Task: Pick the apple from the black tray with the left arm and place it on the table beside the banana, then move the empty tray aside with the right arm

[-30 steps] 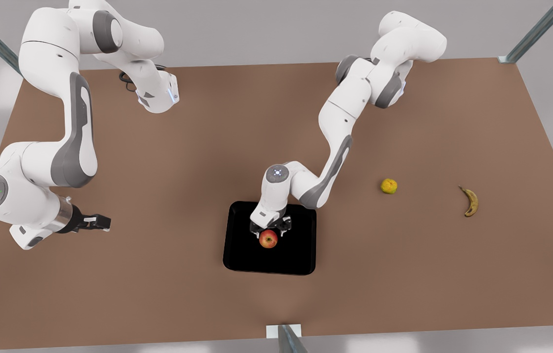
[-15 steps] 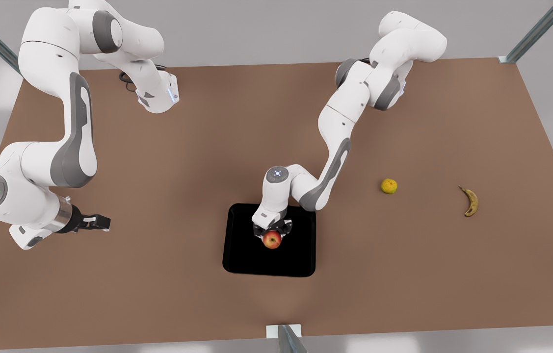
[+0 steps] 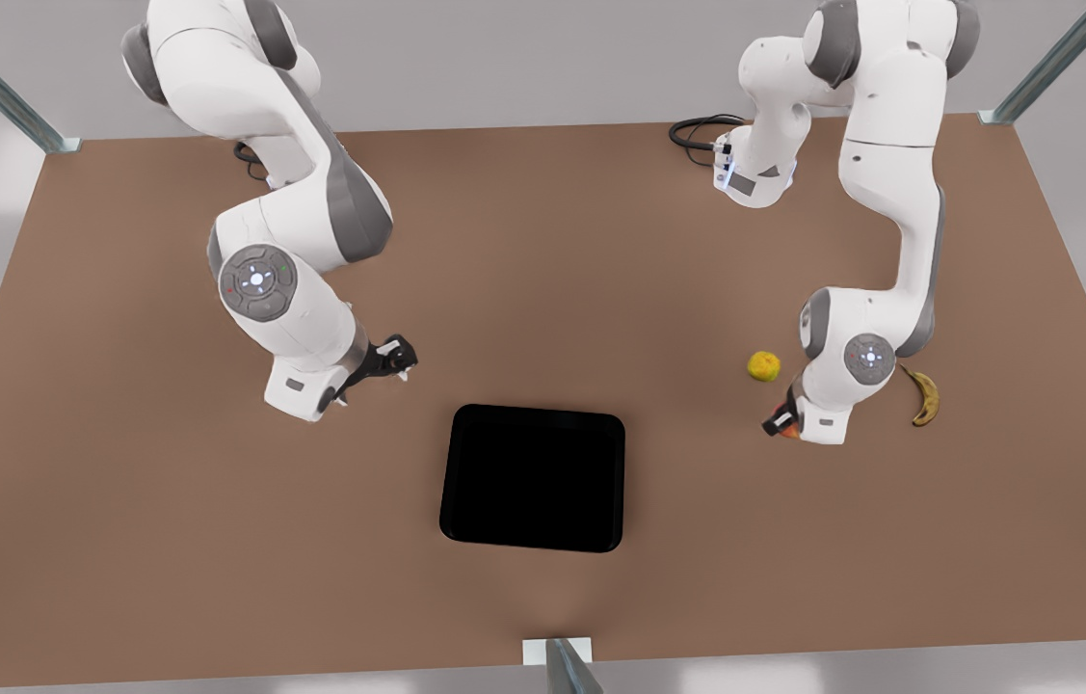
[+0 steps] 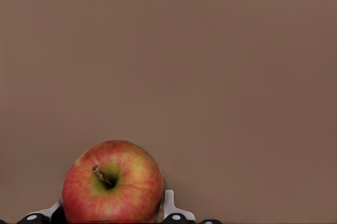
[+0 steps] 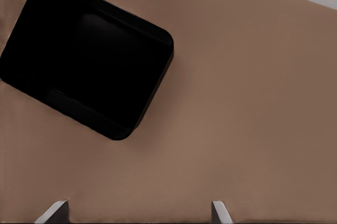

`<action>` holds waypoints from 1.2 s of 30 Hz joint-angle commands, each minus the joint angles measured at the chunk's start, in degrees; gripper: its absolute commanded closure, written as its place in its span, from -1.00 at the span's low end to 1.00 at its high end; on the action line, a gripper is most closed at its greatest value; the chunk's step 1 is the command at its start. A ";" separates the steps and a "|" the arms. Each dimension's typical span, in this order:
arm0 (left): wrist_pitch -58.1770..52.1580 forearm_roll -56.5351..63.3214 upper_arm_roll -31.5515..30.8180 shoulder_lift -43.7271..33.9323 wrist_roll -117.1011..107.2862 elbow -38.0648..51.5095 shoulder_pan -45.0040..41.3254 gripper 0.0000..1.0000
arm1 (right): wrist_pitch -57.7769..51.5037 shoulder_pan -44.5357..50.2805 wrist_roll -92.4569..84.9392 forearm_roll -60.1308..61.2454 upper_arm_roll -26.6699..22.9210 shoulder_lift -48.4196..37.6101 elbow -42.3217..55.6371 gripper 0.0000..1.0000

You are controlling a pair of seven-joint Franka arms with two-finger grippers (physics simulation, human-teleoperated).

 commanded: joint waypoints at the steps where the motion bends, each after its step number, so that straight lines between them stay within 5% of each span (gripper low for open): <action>1: 0.22 -1.40 0.07 2.45 51.07 1.39 1.61 -1.00 | 2.56 0.67 28.07 7.01 0.83 0.01 -0.84 -1.00; 2: -0.40 -1.49 0.16 2.10 50.81 2.36 1.70 -1.00 | 7.83 1.37 38.37 7.10 1.36 0.01 -2.25 -1.00; 4: -21.03 -1.76 0.34 0.87 46.25 15.70 1.70 -1.00 | 17.15 2.60 50.33 7.98 1.62 -0.51 -7.43 -1.00; 6: -40.83 -1.58 1.13 -0.44 39.74 33.56 1.78 -1.00 | 38.25 4.62 51.04 7.89 1.80 -8.77 -27.20 -1.00; 7: -38.37 -3.33 1.83 -4.66 39.03 33.30 3.01 -1.00 | 39.22 5.15 51.74 7.80 1.89 -8.78 -28.00 -1.00; 9: -23.42 -5.80 3.23 -21.63 42.55 9.12 4.95 -1.00 | 42.11 5.06 51.57 6.66 1.89 -6.76 -28.00 -1.00; 10: -26.32 -5.27 3.41 -19.79 42.20 14.83 4.95 -1.00 | 44.84 5.06 51.91 1.92 1.89 -5.44 -28.00 -1.00; 15: -27.82 -1.05 5.52 -18.12 35.25 16.25 5.39 -1.00 | 53.63 4.97 51.74 -3.36 1.89 -0.87 -28.18 -1.00; 36: -28.00 -0.88 5.00 -16.62 29.19 18.27 3.72 -1.00 | 53.11 1.63 40.93 -3.45 3.03 11.61 -28.00 -1.00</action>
